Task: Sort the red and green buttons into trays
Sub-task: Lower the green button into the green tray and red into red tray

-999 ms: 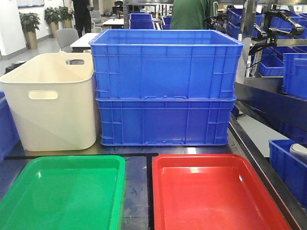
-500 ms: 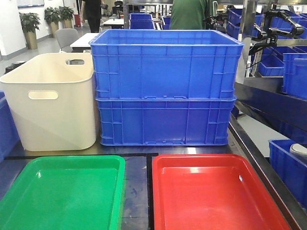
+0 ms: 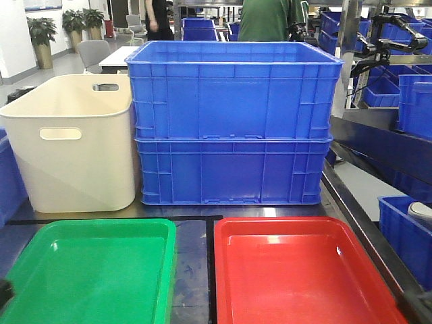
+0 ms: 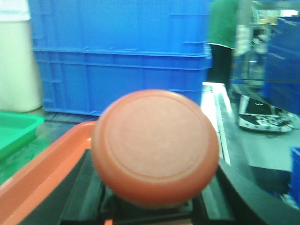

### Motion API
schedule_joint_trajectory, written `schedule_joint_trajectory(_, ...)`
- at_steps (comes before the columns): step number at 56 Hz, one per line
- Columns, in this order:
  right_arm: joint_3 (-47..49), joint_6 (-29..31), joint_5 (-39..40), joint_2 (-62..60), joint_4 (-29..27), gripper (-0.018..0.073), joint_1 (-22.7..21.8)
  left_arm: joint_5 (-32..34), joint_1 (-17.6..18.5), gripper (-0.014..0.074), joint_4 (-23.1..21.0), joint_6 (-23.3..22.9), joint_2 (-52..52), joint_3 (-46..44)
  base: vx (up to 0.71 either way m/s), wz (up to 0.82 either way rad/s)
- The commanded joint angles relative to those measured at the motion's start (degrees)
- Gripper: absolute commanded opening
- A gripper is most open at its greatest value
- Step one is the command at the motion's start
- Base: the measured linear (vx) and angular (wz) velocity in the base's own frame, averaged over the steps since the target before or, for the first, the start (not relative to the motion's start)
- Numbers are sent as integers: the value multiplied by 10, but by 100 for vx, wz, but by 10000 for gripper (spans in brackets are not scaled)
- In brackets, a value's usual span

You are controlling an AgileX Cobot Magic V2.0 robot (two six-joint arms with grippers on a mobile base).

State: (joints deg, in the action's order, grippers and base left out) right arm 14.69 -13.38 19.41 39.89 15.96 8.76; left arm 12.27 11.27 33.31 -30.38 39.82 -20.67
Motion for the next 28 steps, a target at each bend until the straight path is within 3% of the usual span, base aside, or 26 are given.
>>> schedule_joint_trajectory(1,49,-2,108,90,44,-8,-3,74,2,0,-6,1,84,-53,0,0)
schedule_joint_trajectory(9,123,-36,181,234,80,-8,-3,89,2,0,-6,1,227,-127,0,0)
schedule_joint_trajectory(18,198,-69,289,394,131,-8,-2,164,2,3,-6,1,358,-181,0,0)
schedule_joint_trajectory(28,244,-89,319,496,179,-3,-2,226,2,15,-6,1,437,-192,0,0)
